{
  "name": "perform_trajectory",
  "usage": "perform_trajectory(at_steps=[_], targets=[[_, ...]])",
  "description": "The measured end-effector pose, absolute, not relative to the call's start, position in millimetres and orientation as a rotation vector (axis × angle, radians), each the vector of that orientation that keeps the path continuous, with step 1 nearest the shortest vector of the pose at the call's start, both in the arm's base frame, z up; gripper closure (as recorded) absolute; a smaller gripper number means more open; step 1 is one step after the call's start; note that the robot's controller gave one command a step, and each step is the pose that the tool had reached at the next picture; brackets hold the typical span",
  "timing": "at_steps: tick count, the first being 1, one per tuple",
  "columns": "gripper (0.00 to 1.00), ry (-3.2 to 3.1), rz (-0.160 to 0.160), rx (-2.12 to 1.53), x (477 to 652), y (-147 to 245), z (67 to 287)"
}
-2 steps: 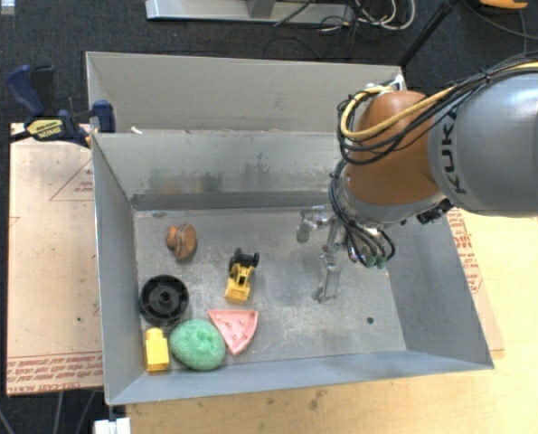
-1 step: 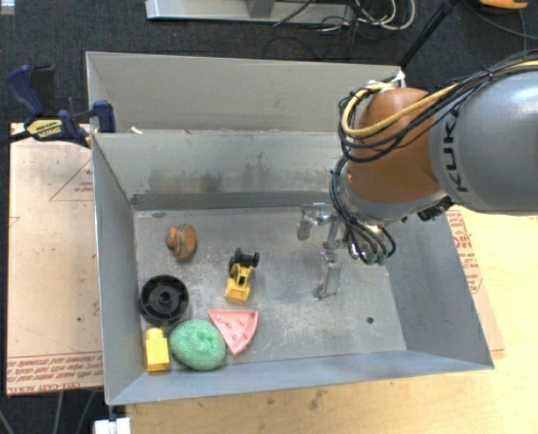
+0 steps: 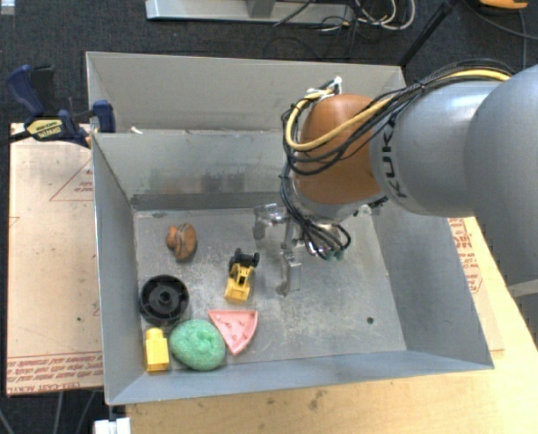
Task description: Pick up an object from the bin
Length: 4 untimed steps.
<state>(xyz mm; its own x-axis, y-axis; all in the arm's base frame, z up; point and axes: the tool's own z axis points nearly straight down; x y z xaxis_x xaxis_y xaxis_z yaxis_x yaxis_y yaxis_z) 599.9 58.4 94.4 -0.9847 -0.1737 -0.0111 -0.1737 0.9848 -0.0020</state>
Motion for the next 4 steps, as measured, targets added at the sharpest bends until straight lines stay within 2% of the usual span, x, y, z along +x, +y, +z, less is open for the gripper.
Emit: perform_trajectory(at_steps=[1, 2, 3, 4], targets=[[0.0, 3.098, 0.004, -0.474, 607.9, 121, 126], [0.0, 3.071, 0.002, -0.651, 595.7, 111, 102], [0.0, 3.014, 0.002, -0.879, 593.8, 111, 81], [1.0, 2.966, 0.003, -1.027, 587.8, 105, 70]])
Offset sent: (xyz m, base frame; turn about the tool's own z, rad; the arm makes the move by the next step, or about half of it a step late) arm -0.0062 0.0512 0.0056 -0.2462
